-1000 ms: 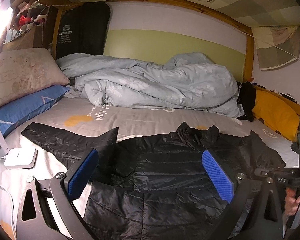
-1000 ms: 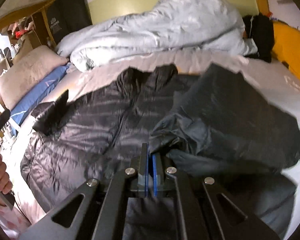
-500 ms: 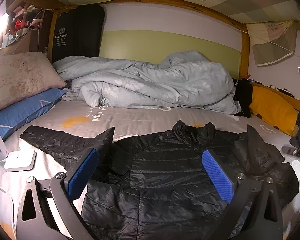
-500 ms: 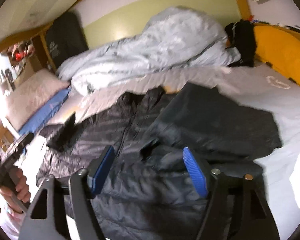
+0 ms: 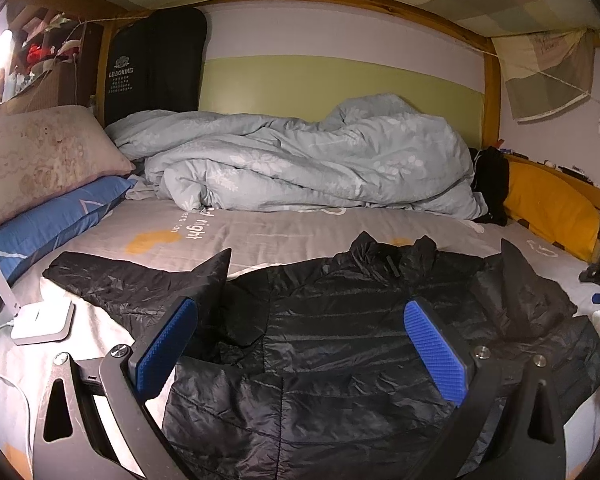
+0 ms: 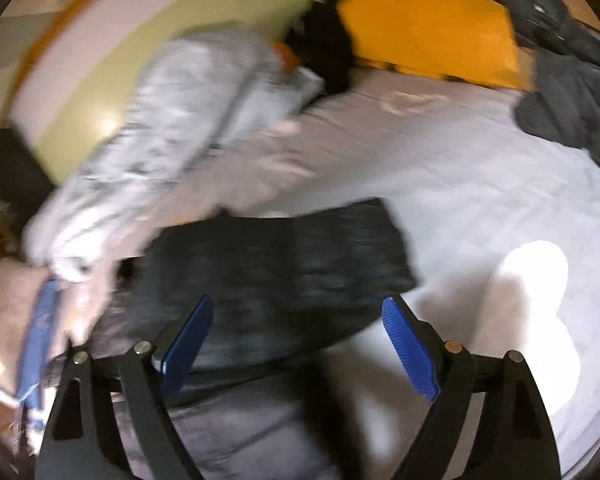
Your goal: Fold large clothes
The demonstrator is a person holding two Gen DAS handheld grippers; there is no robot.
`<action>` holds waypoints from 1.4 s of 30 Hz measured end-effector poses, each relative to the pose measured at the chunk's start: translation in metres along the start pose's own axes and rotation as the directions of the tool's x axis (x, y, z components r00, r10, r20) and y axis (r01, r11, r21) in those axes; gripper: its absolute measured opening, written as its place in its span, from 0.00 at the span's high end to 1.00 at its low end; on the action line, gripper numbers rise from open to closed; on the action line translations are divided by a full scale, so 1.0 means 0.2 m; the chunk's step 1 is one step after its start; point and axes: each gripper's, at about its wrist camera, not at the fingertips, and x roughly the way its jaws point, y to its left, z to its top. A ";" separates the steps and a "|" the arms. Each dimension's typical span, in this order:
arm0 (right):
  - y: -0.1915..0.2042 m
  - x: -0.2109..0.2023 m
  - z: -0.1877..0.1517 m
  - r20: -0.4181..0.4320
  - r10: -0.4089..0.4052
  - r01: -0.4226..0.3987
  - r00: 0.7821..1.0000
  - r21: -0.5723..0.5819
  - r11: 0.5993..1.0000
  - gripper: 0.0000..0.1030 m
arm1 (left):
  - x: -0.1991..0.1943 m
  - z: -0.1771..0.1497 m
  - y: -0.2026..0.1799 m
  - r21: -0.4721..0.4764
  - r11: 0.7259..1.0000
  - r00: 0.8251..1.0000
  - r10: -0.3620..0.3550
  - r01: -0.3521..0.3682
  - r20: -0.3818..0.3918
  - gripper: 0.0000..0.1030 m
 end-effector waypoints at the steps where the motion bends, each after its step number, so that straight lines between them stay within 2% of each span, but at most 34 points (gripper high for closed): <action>1: -0.03 0.03 0.01 -0.013 -0.024 0.024 1.000 -0.005 1.000 0.17 | 0.00 -0.01 0.00 0.001 1.000 1.000 0.006 -0.006 -0.003 0.00; 3: -0.10 0.12 0.02 -0.057 -0.077 0.077 0.995 0.007 0.997 0.17 | 0.00 -0.01 0.01 0.001 1.000 1.000 0.003 -0.003 -0.003 0.00; 6: -0.19 0.22 0.04 -0.090 -0.089 0.092 0.992 0.032 0.995 0.18 | 0.00 -0.02 0.01 0.004 1.000 1.000 0.011 -0.011 -0.002 0.00; 9: -0.19 0.30 0.05 -0.105 -0.127 0.127 0.986 -0.003 0.992 0.24 | 0.03 -0.02 0.03 -0.005 1.000 1.000 0.009 -0.009 -0.018 0.00; 11: -0.20 0.31 0.05 -0.097 -0.178 0.180 0.979 0.008 0.984 0.35 | 0.04 -0.03 0.04 -0.012 1.000 1.000 0.005 -0.005 -0.030 0.00; 12: -0.20 0.32 0.05 -0.091 -0.192 0.194 0.977 0.016 0.981 0.37 | 0.05 -0.03 0.04 -0.013 1.000 0.999 0.005 -0.006 -0.034 0.00; 13: -0.19 0.32 0.04 -0.088 -0.189 0.191 0.978 0.009 0.982 0.45 | 0.05 -0.03 0.04 -0.012 1.000 0.999 0.007 -0.007 -0.035 0.00; 14: -0.18 0.33 0.04 -0.092 -0.187 0.187 0.978 -0.006 0.982 0.61 | 0.05 -0.03 0.04 -0.010 1.000 0.999 0.007 -0.007 -0.036 0.00; 15: -0.18 0.34 0.04 -0.094 -0.194 0.193 0.976 -0.021 0.981 0.73 | 0.06 -0.03 0.04 -0.010 1.000 0.999 0.001 -0.002 -0.038 0.00; 16: -0.17 0.35 0.04 -0.095 -0.205 0.203 0.974 -0.032 0.979 0.88 | 0.06 -0.03 0.05 -0.013 1.000 0.999 -0.011 0.011 -0.040 0.00; 19: -0.15 0.34 0.02 -0.075 -0.195 0.193 0.978 -0.027 0.981 0.92 | 0.05 -0.01 0.05 -0.030 0.999 0.998 -0.041 0.040 -0.039 0.00; 22: -0.05 0.21 0.02 0.023 -0.109 0.110 0.994 -0.064 0.992 0.92 | 0.03 -0.01 0.02 -0.007 1.000 0.999 -0.030 0.030 -0.018 0.00; 24: 0.06 0.07 0.01 0.096 0.025 -0.013 0.995 -0.131 0.991 0.92 | 0.01 0.00 0.00 0.013 1.000 1.000 -0.021 0.020 0.003 0.00; 27: 0.24 -0.10 -0.06 0.139 0.234 -0.193 0.962 -0.260 0.946 0.92 | -0.02 0.00 -0.03 0.038 0.999 1.000 -0.018 0.017 0.023 0.03; 28: 0.28 -0.12 -0.09 0.132 0.274 -0.228 0.953 -0.287 0.930 0.92 | -0.02 0.00 -0.04 0.045 0.999 1.000 -0.018 0.017 0.025 0.05; 30: 0.40 -0.16 -0.18 0.072 0.379 -0.331 0.923 -0.355 0.874 0.92 | -0.03 -0.01 -0.06 0.057 0.998 0.999 -0.027 0.025 0.026 0.08; 31: 0.44 -0.16 -0.22 0.044 0.403 -0.358 0.914 -0.378 0.854 0.92 | -0.03 -0.01 -0.07 0.061 0.998 0.999 -0.028 0.027 0.026 0.09; 33: 0.56 -0.14 -0.33 -0.027 0.412 -0.381 0.911 -0.439 0.814 0.92 | -0.03 -0.01 -0.08 0.071 0.997 0.999 -0.030 0.028 0.027 0.11; 39: 0.74 -0.02 -0.59 -0.195 0.419 -0.459 0.887 -0.480 0.748 0.92 | -0.03 -0.02 -0.10 0.082 0.996 0.999 -0.049 0.047 0.019 0.17; 42: 0.82 0.01 -0.72 -0.275 0.422 -0.504 0.864 -0.499 0.705 0.92 | -0.03 -0.03 -0.12 0.088 0.995 0.998 -0.057 0.056 0.010 0.18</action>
